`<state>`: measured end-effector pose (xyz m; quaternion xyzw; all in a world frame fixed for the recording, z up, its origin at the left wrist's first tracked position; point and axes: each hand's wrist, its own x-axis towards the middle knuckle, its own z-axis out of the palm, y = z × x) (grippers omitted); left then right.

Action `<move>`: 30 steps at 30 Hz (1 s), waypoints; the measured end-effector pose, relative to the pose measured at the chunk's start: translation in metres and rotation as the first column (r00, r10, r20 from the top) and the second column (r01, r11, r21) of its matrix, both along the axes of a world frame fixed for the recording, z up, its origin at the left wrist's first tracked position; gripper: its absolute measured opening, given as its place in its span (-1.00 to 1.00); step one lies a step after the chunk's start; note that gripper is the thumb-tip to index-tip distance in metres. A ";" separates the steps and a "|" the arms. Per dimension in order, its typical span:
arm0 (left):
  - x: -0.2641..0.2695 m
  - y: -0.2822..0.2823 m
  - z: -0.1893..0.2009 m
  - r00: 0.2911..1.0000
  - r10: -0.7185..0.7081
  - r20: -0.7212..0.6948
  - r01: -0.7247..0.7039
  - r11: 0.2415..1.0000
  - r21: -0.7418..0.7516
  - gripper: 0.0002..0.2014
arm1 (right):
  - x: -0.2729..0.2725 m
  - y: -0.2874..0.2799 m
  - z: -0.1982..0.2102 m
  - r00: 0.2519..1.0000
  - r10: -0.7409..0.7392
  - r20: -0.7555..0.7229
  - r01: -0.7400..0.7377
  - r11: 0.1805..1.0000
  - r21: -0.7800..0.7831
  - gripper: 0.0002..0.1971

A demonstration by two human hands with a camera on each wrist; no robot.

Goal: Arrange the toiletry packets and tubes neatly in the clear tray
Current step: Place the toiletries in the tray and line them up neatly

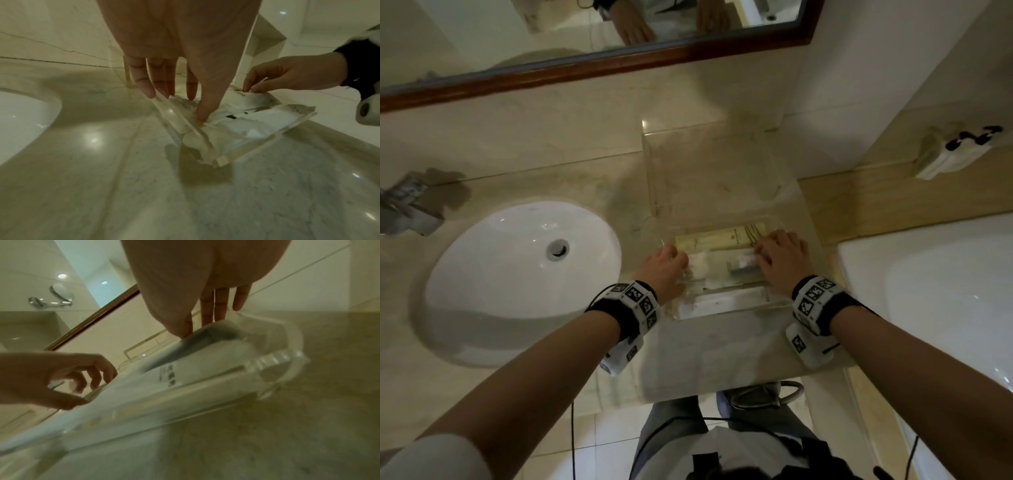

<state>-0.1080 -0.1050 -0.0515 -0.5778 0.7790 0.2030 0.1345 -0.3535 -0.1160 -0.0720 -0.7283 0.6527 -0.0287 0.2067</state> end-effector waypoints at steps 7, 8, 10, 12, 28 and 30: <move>0.006 -0.004 0.005 0.957 0.244 -0.157 -0.262 0.959 -0.105 -0.67 | -0.012 0.000 0.001 0.885 -0.425 0.192 0.426 0.904 0.037 -0.67; 0.008 -0.005 0.005 0.929 0.326 -0.176 -0.344 0.936 -0.081 -0.67 | -0.014 -0.001 0.000 0.865 -0.461 0.196 0.457 0.887 0.068 -0.70; 0.010 -0.007 0.003 0.881 0.445 -0.161 -0.449 0.893 0.012 -0.68 | -0.018 -0.003 -0.001 0.844 -0.489 0.220 0.473 0.872 0.123 -0.80; 0.011 -0.008 0.000 0.859 0.496 -0.129 -0.490 0.869 0.076 -0.73 | -0.019 -0.005 -0.003 0.845 -0.476 0.244 0.456 0.879 0.139 -0.85; -0.019 -0.009 -0.007 0.894 0.425 -0.142 -0.436 0.898 -0.062 -0.54 | 0.005 -0.026 0.005 0.954 -0.258 0.153 0.252 0.966 0.056 -0.65; -0.026 -0.013 -0.010 0.905 0.415 -0.090 -0.418 0.908 -0.017 -0.51 | 0.008 -0.027 0.005 0.965 -0.241 0.100 0.233 0.969 0.084 -0.60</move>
